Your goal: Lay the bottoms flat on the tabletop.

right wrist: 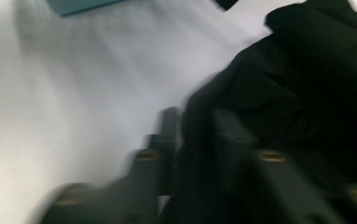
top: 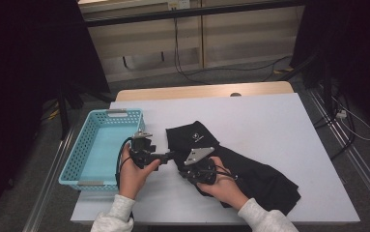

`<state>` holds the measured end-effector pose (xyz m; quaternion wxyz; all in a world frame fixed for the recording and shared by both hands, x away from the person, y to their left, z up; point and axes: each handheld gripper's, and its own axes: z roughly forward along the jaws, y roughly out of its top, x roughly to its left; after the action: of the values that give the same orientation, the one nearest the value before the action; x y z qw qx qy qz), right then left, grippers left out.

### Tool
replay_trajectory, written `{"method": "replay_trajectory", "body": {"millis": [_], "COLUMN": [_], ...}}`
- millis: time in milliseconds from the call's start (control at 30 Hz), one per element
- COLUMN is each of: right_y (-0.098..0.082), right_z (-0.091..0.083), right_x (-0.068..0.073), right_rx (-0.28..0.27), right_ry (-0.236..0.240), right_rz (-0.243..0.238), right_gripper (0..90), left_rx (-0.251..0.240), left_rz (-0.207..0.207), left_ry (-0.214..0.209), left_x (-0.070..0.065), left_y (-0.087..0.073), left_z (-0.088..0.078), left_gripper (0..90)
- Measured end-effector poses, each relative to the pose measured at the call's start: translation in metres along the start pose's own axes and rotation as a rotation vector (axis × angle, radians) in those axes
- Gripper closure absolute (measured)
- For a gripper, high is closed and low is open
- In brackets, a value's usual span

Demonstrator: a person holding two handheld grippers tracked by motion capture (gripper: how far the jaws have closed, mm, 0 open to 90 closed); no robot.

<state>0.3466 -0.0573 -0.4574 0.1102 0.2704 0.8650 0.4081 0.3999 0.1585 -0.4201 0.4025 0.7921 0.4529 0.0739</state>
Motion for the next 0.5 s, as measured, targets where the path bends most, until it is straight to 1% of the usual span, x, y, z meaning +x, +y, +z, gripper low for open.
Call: {"method": "replay_trajectory", "body": {"millis": [33,100,167,200,233,267,333,367,433,467,500], "right_y": [0.000,0.002,0.003,0.003,0.003,0.002,-0.001,-0.004,-0.010,-0.013,-0.018], "right_z": [-0.002,-0.010,-0.019,-0.024,-0.031,-0.035,-0.048,-0.056,-0.068,-0.072,-0.078], "right_x": [-0.001,-0.006,-0.011,-0.015,-0.019,-0.022,-0.032,-0.039,-0.051,-0.054,-0.059], "right_rx": [0.002,-0.012,-0.024,-0.033,-0.033,-0.035,-0.056,-0.064,-0.075,-0.079,-0.077], "right_ry": [0.003,-0.011,-0.019,-0.031,-0.056,-0.071,-0.097,-0.120,-0.150,-0.160,-0.182], "right_rz": [0.012,0.034,0.054,0.063,0.067,0.067,0.095,0.116,0.151,0.164,0.179], "right_gripper": [59.1,48.1,42.9,41.0,40.1,39.6,38.9,38.7,38.6,38.8,39.0], "left_rx": [-0.002,0.005,0.005,0.009,0.013,0.013,0.017,0.018,0.023,0.029,0.024], "left_rz": [-0.010,-0.006,-0.007,-0.005,-0.005,-0.006,-0.004,-0.005,0.006,0.011,0.008], "left_ry": [-0.003,-0.005,-0.005,-0.006,-0.008,-0.004,-0.008,-0.006,-0.002,-0.007,-0.005], "left_x": [-0.001,-0.001,-0.002,-0.002,-0.002,-0.002,-0.003,-0.004,-0.005,-0.005,-0.006], "left_y": [0.000,0.001,0.001,0.002,0.002,0.003,0.004,0.004,0.006,0.007,0.008], "left_z": [0.001,0.003,0.006,0.007,0.008,0.009,0.012,0.013,0.015,0.017,0.018], "left_gripper": [15.6,15.6,15.7,15.9,15.9,15.9,15.9,16.1,16.1,16.1,16.1]}}
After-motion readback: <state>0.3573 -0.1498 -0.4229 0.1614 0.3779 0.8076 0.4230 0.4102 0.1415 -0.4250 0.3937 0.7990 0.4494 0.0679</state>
